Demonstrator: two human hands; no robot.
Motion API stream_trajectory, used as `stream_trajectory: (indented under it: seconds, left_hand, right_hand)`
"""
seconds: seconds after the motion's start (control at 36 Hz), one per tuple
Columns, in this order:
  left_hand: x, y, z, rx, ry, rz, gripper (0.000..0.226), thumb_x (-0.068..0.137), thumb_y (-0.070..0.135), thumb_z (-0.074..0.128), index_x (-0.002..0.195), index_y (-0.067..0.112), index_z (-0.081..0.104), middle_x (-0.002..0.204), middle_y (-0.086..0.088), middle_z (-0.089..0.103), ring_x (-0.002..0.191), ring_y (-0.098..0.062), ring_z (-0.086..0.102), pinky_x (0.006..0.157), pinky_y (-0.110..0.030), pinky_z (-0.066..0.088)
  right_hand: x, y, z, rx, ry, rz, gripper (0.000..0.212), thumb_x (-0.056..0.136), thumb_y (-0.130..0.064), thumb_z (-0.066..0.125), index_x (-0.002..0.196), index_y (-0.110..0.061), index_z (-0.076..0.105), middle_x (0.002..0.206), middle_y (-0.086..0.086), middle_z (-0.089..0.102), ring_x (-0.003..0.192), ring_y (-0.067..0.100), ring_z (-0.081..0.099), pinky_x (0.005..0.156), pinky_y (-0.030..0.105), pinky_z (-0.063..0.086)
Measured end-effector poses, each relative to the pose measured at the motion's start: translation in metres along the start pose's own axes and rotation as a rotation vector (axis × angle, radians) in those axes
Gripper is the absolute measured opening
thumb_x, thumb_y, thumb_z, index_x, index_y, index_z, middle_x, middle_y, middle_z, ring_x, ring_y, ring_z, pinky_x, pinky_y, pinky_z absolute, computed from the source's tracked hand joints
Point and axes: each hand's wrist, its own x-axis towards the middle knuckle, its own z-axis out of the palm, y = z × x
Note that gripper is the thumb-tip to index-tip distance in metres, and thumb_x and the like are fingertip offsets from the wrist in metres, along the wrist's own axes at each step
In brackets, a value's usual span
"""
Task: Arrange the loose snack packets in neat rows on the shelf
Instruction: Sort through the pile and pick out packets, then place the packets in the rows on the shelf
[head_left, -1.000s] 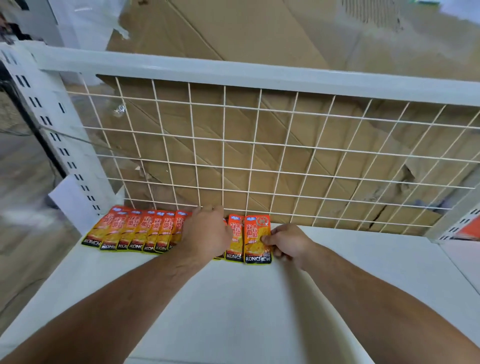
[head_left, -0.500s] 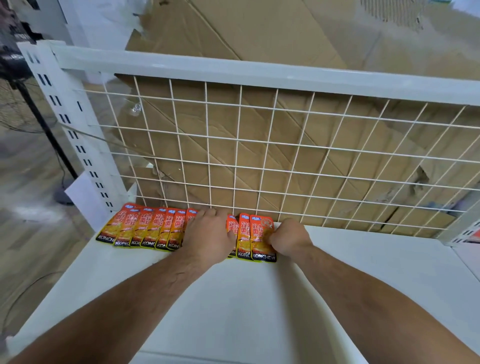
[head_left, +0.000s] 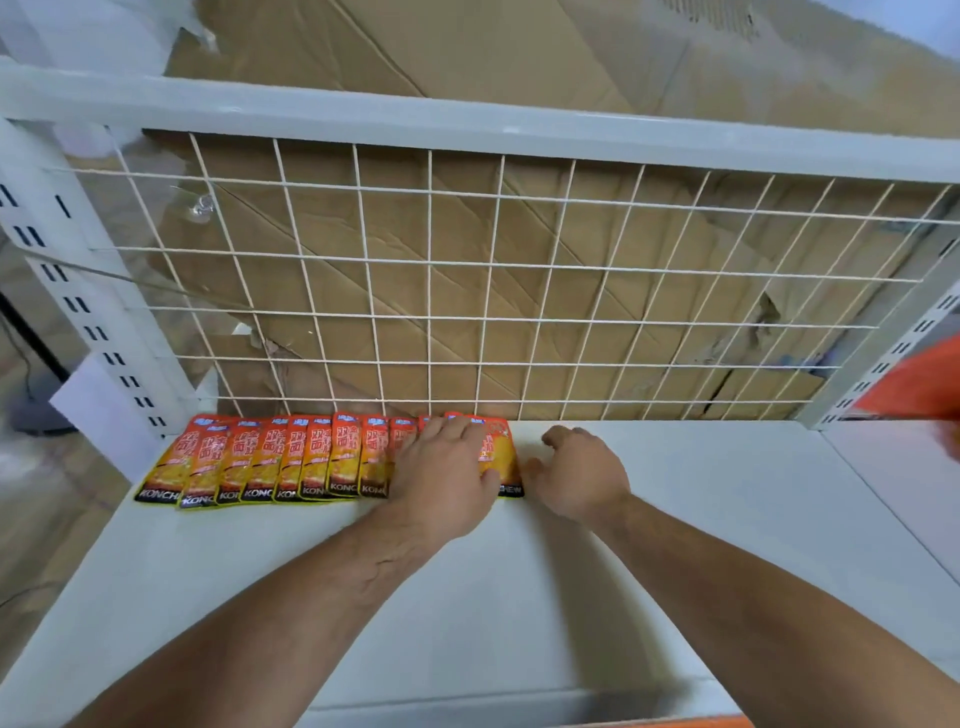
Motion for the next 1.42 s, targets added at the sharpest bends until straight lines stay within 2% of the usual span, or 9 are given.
stream_trajectory:
  seconds: [0.06,0.14,0.31,0.58,0.94,1.08,1.17,1.31,1.42]
  left_hand:
    - [0.004,0.012,0.005,-0.017,-0.036,0.037,0.058,0.089,0.049,0.046,0.142,0.027,0.043,0.144,0.008,0.044,0.133,-0.018,0.035,0.109,-0.035,0.03]
    - [0.008,0.037,0.011,-0.017,-0.104,0.091,0.06,0.09,0.053,0.043,0.144,0.027,0.039,0.149,0.006,0.039,0.137,-0.02,0.031,0.112,-0.038,0.027]
    - [0.011,0.102,0.017,-0.007,-0.198,0.194,0.062,0.093,0.056,0.038,0.147,0.027,0.034,0.154,0.003,0.034,0.139,-0.023,0.029,0.114,-0.039,0.023]
    - [-0.008,0.245,0.031,-0.019,-0.263,0.275,0.064,0.094,0.058,0.032,0.15,0.027,0.031,0.156,0.003,0.032,0.141,-0.023,0.028,0.116,-0.039,0.021]
    - [-0.031,0.442,0.055,-0.033,-0.274,0.389,0.067,0.093,0.062,0.033,0.152,0.028,0.029,0.157,0.004,0.032,0.141,-0.021,0.028,0.118,-0.036,0.019]
    - [-0.02,0.494,0.068,0.03,-0.273,0.479,0.066,0.094,0.061,0.033,0.149,0.025,0.035,0.15,0.0,0.042,0.133,-0.024,0.039,0.112,-0.037,0.03]
    - [-0.008,0.52,0.081,0.04,-0.278,0.523,0.065,0.094,0.059,0.034,0.149,0.024,0.035,0.149,0.0,0.043,0.132,-0.024,0.039,0.111,-0.037,0.031]
    - [0.029,0.561,0.104,0.042,-0.275,0.569,0.066,0.094,0.06,0.034,0.148,0.024,0.035,0.148,-0.001,0.043,0.132,-0.025,0.039,0.111,-0.038,0.03]
    - [0.066,0.59,0.119,0.025,-0.245,0.608,0.065,0.093,0.061,0.035,0.145,0.023,0.04,0.143,-0.003,0.048,0.127,-0.026,0.044,0.107,-0.039,0.035]
  right_hand:
    - [-0.011,0.016,-0.005,-0.113,0.001,-0.069,0.05,0.09,-0.05,0.052,0.134,-0.024,0.052,0.136,0.002,0.052,0.127,0.027,0.045,0.097,0.037,0.046]
    - [-0.026,0.044,-0.013,-0.174,-0.034,-0.067,0.064,0.089,-0.059,0.051,0.145,-0.031,0.04,0.151,-0.001,0.039,0.138,0.026,0.034,0.105,0.039,0.041]
    - [-0.059,0.107,-0.041,-0.12,-0.016,0.031,0.075,0.085,-0.064,0.054,0.15,-0.034,0.032,0.157,-0.004,0.029,0.143,0.022,0.027,0.11,0.039,0.037]
    - [-0.114,0.239,-0.09,-0.072,0.092,0.113,0.065,0.089,-0.058,0.054,0.148,-0.036,0.036,0.155,-0.004,0.034,0.139,0.022,0.034,0.108,0.036,0.037]
    - [-0.185,0.41,-0.153,-0.01,0.151,0.198,0.068,0.087,-0.053,0.057,0.148,-0.026,0.041,0.151,0.005,0.042,0.136,0.028,0.039,0.109,0.039,0.039]
    - [-0.19,0.459,-0.167,0.018,0.193,0.253,0.067,0.086,-0.054,0.057,0.146,-0.027,0.045,0.147,0.002,0.046,0.135,0.027,0.041,0.105,0.042,0.043]
    - [-0.188,0.484,-0.173,0.011,0.19,0.282,0.065,0.088,-0.053,0.057,0.146,-0.026,0.045,0.145,0.004,0.047,0.133,0.029,0.042,0.103,0.044,0.045]
    - [-0.167,0.526,-0.184,0.016,0.195,0.317,0.066,0.089,-0.052,0.057,0.148,-0.024,0.043,0.148,0.006,0.045,0.137,0.029,0.037,0.108,0.043,0.039]
    - [-0.141,0.554,-0.199,0.004,0.189,0.348,0.069,0.089,-0.052,0.059,0.149,-0.023,0.042,0.149,0.007,0.043,0.137,0.03,0.038,0.108,0.043,0.04]
